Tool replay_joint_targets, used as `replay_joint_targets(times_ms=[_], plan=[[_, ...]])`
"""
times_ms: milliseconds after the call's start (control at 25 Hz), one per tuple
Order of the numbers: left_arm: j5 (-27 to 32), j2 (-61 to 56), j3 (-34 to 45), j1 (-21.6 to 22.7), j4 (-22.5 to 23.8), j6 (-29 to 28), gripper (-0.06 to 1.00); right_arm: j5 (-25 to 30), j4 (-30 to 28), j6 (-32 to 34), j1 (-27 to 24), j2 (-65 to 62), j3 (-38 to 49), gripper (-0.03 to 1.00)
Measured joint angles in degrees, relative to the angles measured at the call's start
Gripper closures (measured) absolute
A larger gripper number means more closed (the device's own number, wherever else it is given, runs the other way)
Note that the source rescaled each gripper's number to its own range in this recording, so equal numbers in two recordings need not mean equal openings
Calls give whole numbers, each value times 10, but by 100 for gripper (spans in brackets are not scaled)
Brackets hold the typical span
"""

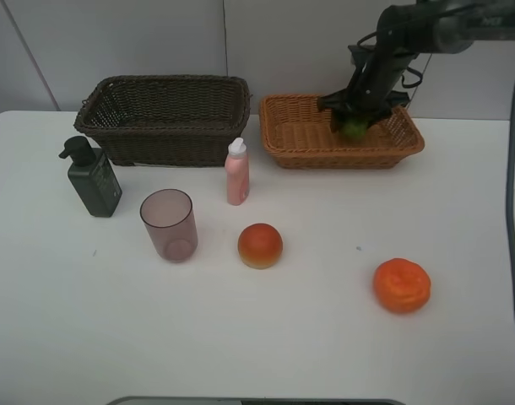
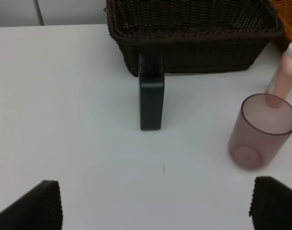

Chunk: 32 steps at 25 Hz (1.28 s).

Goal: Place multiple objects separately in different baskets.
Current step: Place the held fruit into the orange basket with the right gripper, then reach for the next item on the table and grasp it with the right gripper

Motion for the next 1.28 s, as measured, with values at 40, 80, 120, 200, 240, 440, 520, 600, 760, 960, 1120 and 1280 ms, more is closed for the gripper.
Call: replay_joint_targets(times_ms=[40, 80, 120, 200, 240, 440, 520, 600, 760, 960, 1120, 1280], plan=[[0, 0, 0, 0, 0, 0, -5, -2, -1, 0, 0, 3, 0, 94], [0, 0, 0, 0, 0, 0, -5, -3, -1, 0, 0, 3, 0, 94], [0, 0, 0, 0, 0, 0, -5, -5, -1, 0, 0, 3, 0, 94], [0, 0, 0, 0, 0, 0, -5, -7, -1, 0, 0, 3, 0, 94], [0, 0, 0, 0, 0, 0, -5, -8, -1, 0, 0, 3, 0, 94], [0, 0, 0, 0, 0, 0, -5, -12, -1, 0, 0, 3, 0, 36], [0, 0, 0, 0, 0, 0, -5, -12, -1, 0, 0, 3, 0, 18], [0, 0, 0, 0, 0, 0, -5, -10, -1, 0, 0, -2, 0, 10], [0, 0, 0, 0, 0, 0, -5, 7, -5, 0, 1, -28, 0, 5], [0, 0, 0, 0, 0, 0, -5, 25, -11, 0, 12, -97, 45, 5], [0, 0, 0, 0, 0, 0, -5, -10, -13, 0, 18, -190, 158, 5], [0, 0, 0, 0, 0, 0, -5, -47, -10, 1, 28, -299, 308, 5]])
